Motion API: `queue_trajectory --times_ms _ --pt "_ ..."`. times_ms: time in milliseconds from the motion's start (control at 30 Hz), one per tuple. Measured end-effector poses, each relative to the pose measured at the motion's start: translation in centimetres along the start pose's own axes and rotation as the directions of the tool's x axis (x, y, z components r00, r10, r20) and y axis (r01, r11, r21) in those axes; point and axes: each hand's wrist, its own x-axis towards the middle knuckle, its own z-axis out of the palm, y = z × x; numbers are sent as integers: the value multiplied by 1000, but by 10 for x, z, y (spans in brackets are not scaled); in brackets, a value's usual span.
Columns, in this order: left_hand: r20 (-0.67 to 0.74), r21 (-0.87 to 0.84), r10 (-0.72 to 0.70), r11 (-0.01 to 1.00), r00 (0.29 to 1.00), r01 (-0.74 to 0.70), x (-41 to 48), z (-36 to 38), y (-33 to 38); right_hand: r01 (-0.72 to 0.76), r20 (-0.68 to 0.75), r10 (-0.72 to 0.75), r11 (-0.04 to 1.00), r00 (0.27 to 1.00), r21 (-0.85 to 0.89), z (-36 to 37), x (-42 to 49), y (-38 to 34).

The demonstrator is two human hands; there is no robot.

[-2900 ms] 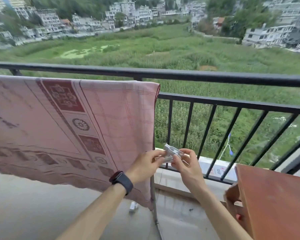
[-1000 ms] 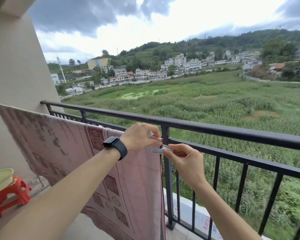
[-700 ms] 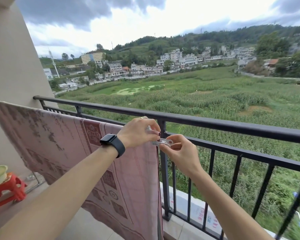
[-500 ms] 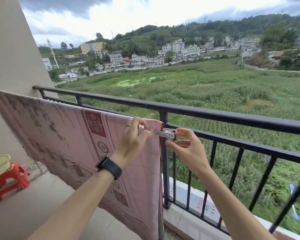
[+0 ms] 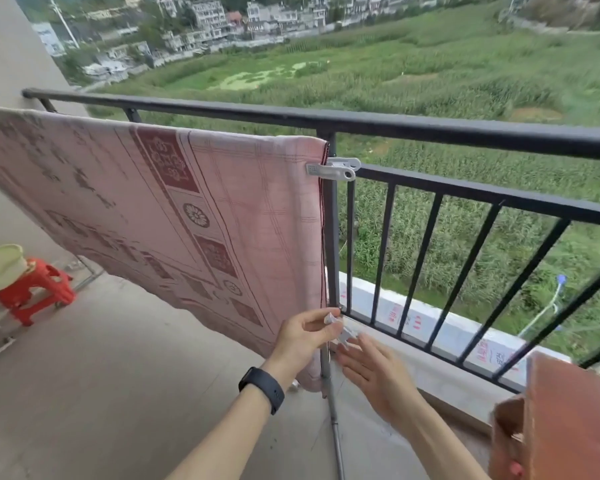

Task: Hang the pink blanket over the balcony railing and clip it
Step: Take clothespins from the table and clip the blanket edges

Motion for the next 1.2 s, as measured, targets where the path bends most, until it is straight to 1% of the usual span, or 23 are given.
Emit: queue_trajectory --times_ms 33,100,133,200,233,400,467,500,533,567,600,633,667,700,733,767,833,867,900,967,1067,1133,1200 --pt "9 6 -18 1000 1000 18 5 -2 -2 6 -2 -6 1000 1000 14 -2 2 3" --pt "6 57 -54 997 999 53 16 -9 -12 12 -25 -12 1000 1000 -24 -6 12 9" --pt "13 89 -80 993 997 79 21 -11 -18 22 -51 -26 998 998 -67 -9 17 14" --pt "44 174 -120 978 992 111 28 -13 -28 61 -118 -89 973 989 -224 -16 25 21" --pt "68 220 -126 969 990 109 32 -15 -31 76 -126 -119 951 985 -299 -19 30 23" --pt "182 463 -114 886 977 17 55 -24 -25 61 -59 -107 857 993 -511 -21 41 21" --pt "227 564 -109 825 968 -39 67 -26 -17 84 -72 -149 826 986 -558 -21 46 19" --pt "250 627 -99 775 963 -83 74 -26 -14 92 -87 -178 799 980 -595 -21 50 19" --pt "285 710 -90 689 954 -147 81 -26 -10 92 -105 -203 768 973 -633 -19 56 20" --pt "329 824 -70 509 942 -250 87 -25 -4 91 -128 -229 749 965 -656 -17 62 22" --pt "397 898 -22 215 918 -383 96 -24 1 87 -158 -251 745 955 -662 -16 69 25" --pt "488 869 10 -92 873 -485 105 -22 7 72 -196 -260 753 945 -654 -15 76 30" --pt "560 781 -19 -322 828 -535 114 -19 14 50 -241 -263 765 934 -642 -14 84 36" --pt "584 682 -94 -482 806 -550 124 -15 19 24 -289 -262 777 921 -628 -14 91 42" --pt "574 578 -177 -604 799 -549 137 -16 21 -5 -336 -257 788 906 -616 -12 98 51" --pt "540 482 -239 -698 807 -529 152 -19 19 -30 -371 -249 794 895 -607 -9 106 60" --pt "454 297 -275 -850 847 -436 186 -29 9 -60 -405 -233 803 884 -593 -1 121 79" --pt "406 226 -275 -894 871 -387 199 -34 5 -60 -413 -234 808 880 -586 4 129 88" --pt "363 196 -273 -912 891 -359 210 -36 0 -56 -417 -239 811 877 -583 9 137 96" --pt "294 233 -307 -895 905 -380 224 -34 -9 -46 -405 -259 794 877 -606 15 159 107" --pt "315 285 -366 -843 876 -455 236 -29 -23 -5 -341 -297 747 892 -664 15 193 126" --pt "349 301 -411 -802 842 -516 239 -33 -27 51 -248 -312 710 917 -703 18 216 141" --pt "408 365 -434 -728 803 -579 236 -34 -27 111 -154 -326 666 933 -738 21 233 157"
